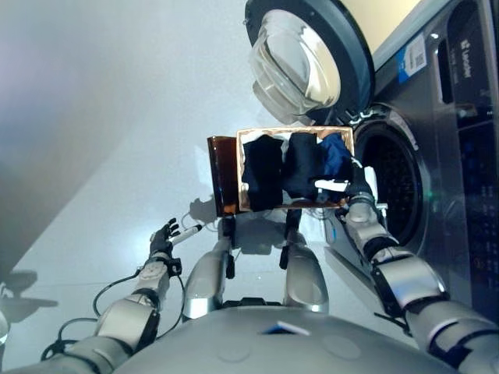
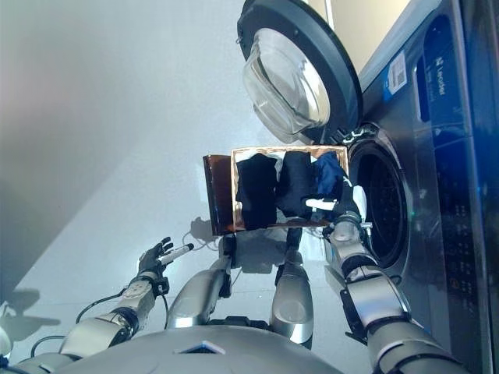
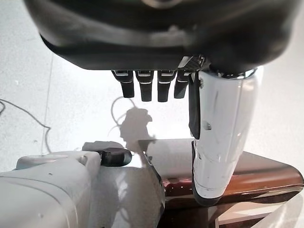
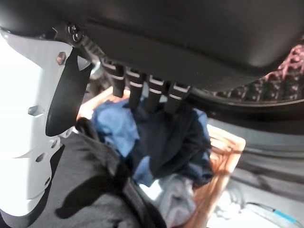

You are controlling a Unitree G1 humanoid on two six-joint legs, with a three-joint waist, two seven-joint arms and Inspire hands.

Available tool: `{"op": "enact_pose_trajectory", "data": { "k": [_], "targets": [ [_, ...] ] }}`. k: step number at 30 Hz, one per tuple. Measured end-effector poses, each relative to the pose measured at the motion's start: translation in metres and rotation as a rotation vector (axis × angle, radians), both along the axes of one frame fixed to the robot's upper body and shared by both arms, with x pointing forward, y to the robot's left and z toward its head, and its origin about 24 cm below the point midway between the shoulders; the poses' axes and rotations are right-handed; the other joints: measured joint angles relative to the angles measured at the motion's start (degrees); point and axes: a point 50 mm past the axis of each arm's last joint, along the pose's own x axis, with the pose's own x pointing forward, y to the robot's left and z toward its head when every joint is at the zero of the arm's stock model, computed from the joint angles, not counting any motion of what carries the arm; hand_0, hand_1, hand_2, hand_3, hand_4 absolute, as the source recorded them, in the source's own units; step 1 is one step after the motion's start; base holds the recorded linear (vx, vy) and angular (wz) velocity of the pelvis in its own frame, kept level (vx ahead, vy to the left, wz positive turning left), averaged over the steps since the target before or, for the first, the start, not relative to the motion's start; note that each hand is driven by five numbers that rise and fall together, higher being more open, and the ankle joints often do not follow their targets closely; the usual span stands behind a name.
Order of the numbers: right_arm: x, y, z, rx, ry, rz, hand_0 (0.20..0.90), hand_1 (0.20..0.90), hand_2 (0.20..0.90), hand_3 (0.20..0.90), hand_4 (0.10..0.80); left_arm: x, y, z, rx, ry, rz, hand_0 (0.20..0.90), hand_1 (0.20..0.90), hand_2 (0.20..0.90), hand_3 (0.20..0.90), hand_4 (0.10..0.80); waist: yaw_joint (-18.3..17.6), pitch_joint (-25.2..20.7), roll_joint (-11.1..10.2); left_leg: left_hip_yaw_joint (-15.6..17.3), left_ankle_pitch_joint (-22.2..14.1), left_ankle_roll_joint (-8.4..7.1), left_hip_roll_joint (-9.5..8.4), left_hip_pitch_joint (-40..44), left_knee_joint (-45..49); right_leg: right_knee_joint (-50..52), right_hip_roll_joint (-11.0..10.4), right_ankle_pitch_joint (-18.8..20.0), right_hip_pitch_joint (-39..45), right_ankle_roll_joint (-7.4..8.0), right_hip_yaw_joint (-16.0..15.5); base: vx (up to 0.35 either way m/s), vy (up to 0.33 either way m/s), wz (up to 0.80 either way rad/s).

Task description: Pick up the clothes and place them into the washing machine

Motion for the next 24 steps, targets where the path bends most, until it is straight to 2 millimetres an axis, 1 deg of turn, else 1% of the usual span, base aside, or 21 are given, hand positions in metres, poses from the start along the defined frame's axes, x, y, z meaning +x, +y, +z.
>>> {"op": "enact_pose_trajectory", "data": {
  "k": [7, 11, 17, 21, 24],
  "targets": [
    [0.001, -0.007, 0.004, -0.092, 0.003, -0.01, 0.9, 0.9, 0.9, 0.9, 0.8, 0.004, -0.008, 0.0, -0.005, -0.005, -0.039, 0.9, 0.9, 0.9, 0.9, 0.8, -0.3, 0.7, 0.3, 0.1, 0.0, 0.03, 0.04, -0.5, 0.1, 0.0, 0.0, 0.0, -0.4, 0.0, 0.0, 0.0, 0.0, 0.0],
    [0.0, -0.007, 0.005, -0.109, -0.006, -0.02, 0.9, 0.9, 0.9, 0.9, 0.8, 0.006, -0.011, 0.001, -0.013, -0.009, -0.04, 0.9, 0.9, 0.9, 0.9, 0.8, -0.5, 0.8, 0.2, 0.4, 0.0, 0.03, 0.04, -0.4, 0.1, 0.0, 0.1, 0.0, -0.5, 0.0, 0.4, 0.013, 0.004, -0.03],
    [0.0, -0.007, 0.005, -0.121, -0.007, -0.018, 0.9, 0.9, 0.9, 0.9, 0.8, 0.009, -0.011, 0.002, 0.001, -0.013, -0.031, 0.9, 0.9, 0.9, 0.9, 0.8, -0.7, 1.0, -0.1, 0.6, 0.0, 0.04, 0.08, -0.2, 0.2, 0.5, 0.2, 0.0, -0.6, 0.01, 0.6, -0.015, -0.005, -0.02],
    [0.009, -0.004, 0.012, -0.128, -0.029, -0.002, 0.9, 0.9, 0.9, 0.9, 0.8, 0.015, -0.01, 0.005, 0.008, -0.03, -0.033, 0.9, 0.9, 0.9, 0.9, 0.8, -0.6, 1.7, -0.6, 0.6, 0.0, 0.07, -0.08, -2.6, 1.7, 2.8, 0.1, -0.5, -3.4, -0.16, 0.7, -0.066, -0.017, 0.01],
    [0.02, 0.0, 0.021, -0.139, -0.049, 0.022, 0.9, 0.9, 0.9, 0.9, 0.8, 0.023, -0.011, 0.008, 0.007, -0.048, -0.043, 0.9, 0.9, 0.9, 0.9, 0.8, -0.4, 3.2, -0.7, 0.6, 0.0, 0.08, -0.14, -5.4, 3.2, 5.5, -0.2, -1.1, -6.6, -0.48, 0.9, -0.045, -0.019, 0.05]
  ]
}}
